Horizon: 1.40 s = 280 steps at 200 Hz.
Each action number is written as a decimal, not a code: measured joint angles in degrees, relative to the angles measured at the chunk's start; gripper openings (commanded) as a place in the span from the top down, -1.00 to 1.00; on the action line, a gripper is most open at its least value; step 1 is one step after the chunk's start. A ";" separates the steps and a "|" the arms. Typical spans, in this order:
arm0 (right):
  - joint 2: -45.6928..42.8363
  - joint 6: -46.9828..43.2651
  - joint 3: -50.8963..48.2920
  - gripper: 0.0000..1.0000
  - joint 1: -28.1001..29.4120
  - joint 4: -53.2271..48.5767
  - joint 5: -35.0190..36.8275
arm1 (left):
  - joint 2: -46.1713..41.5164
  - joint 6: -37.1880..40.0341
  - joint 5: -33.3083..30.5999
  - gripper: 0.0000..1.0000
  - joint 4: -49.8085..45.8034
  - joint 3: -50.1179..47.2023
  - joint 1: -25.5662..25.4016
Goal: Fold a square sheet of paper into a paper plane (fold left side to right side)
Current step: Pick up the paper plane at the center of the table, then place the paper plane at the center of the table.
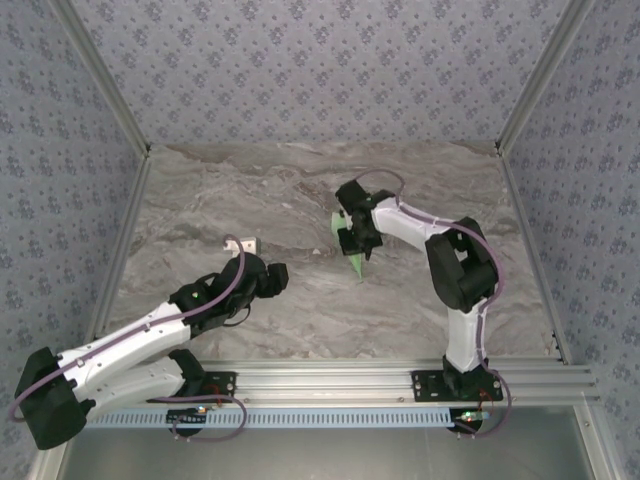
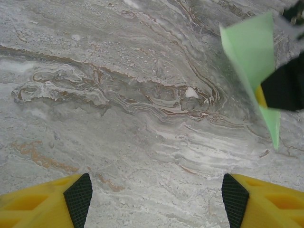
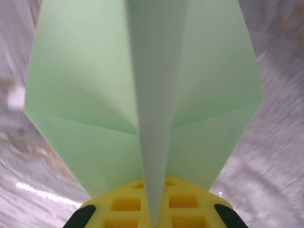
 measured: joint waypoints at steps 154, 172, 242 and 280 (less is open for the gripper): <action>23.34 6.75 32.54 0.81 -3.28 -14.80 3.85 | -2.47 14.10 11.85 -0.97 4.59 0.00 0.04; 24.04 6.73 33.20 0.80 -3.04 -15.19 3.78 | -2.45 16.35 12.96 -0.97 4.85 0.00 0.04; 24.39 6.67 35.19 0.53 -2.23 -16.57 3.32 | -2.27 24.39 14.60 -0.97 5.81 1.84 0.04; 24.39 6.43 36.85 0.40 -1.73 -17.53 3.41 | -2.25 25.70 14.49 -0.96 6.05 2.54 0.04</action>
